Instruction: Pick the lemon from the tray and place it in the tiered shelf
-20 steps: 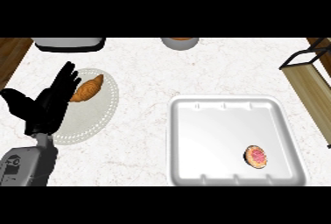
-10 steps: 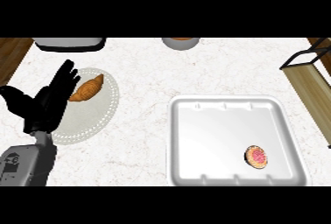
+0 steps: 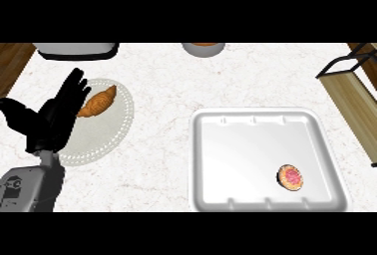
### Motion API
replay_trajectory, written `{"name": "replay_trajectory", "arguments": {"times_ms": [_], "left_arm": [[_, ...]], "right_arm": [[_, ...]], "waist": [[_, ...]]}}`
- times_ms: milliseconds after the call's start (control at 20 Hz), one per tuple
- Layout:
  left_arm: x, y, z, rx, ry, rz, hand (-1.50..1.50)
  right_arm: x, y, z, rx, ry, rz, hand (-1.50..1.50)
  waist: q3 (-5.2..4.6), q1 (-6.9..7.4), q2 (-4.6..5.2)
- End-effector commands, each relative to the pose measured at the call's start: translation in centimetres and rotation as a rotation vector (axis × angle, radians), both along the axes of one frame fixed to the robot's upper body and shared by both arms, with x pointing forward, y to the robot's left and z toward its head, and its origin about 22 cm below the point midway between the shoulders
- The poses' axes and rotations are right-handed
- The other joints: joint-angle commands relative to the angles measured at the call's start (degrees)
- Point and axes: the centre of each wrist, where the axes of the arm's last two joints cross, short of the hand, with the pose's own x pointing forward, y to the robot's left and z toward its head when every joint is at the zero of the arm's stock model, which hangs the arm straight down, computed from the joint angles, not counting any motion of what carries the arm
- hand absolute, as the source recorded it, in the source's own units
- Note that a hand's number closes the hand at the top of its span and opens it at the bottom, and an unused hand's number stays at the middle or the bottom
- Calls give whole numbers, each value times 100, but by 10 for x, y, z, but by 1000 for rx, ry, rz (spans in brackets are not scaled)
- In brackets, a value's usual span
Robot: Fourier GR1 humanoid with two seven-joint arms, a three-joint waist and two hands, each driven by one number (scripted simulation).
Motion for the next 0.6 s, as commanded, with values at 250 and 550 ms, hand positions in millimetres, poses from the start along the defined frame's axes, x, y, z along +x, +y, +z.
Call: {"name": "replay_trajectory", "arguments": {"times_ms": [250,550], "left_arm": [[-5,4,-1,-12,12,10,0],[-9,37,-7,-9,4,32,0]], "right_arm": [[-107,-54,24,67,-14,84,-150],[-159,-68,33,64,-59,223,-150]], "waist": [[5,-113,-23],[8,-149,-22]]}}
